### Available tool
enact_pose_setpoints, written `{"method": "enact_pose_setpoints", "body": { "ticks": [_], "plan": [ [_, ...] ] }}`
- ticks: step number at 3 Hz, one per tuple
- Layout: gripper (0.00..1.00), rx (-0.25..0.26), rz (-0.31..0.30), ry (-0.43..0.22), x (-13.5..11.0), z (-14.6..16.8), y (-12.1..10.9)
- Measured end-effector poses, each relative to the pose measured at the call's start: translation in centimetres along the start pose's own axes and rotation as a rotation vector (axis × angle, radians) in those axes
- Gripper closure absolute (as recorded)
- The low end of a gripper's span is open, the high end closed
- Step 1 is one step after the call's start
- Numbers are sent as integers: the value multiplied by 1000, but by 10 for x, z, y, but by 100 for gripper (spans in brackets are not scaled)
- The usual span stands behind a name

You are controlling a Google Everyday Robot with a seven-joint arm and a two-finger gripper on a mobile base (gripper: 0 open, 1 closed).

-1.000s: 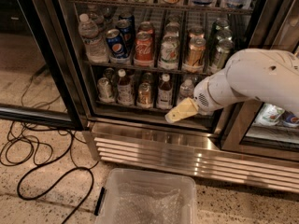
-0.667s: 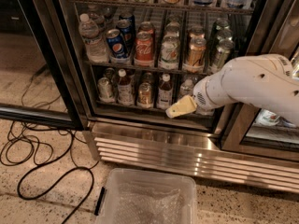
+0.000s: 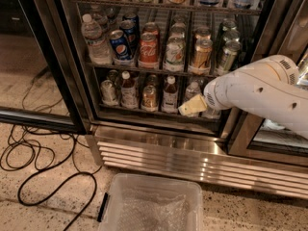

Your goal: Pick green can from middle shelf of fridge

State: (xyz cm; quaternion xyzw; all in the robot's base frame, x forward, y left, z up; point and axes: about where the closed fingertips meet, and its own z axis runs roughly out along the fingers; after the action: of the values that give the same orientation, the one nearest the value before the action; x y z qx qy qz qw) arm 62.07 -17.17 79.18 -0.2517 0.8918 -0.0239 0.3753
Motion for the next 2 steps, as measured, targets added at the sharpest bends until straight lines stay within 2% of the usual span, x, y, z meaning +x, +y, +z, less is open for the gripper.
{"method": "enact_pose_setpoints", "body": {
  "ticks": [1,2],
  "plan": [
    [0,0,0,0,0,0,0],
    [0,-25,12,-41,-2,2,3]
  ]
}}
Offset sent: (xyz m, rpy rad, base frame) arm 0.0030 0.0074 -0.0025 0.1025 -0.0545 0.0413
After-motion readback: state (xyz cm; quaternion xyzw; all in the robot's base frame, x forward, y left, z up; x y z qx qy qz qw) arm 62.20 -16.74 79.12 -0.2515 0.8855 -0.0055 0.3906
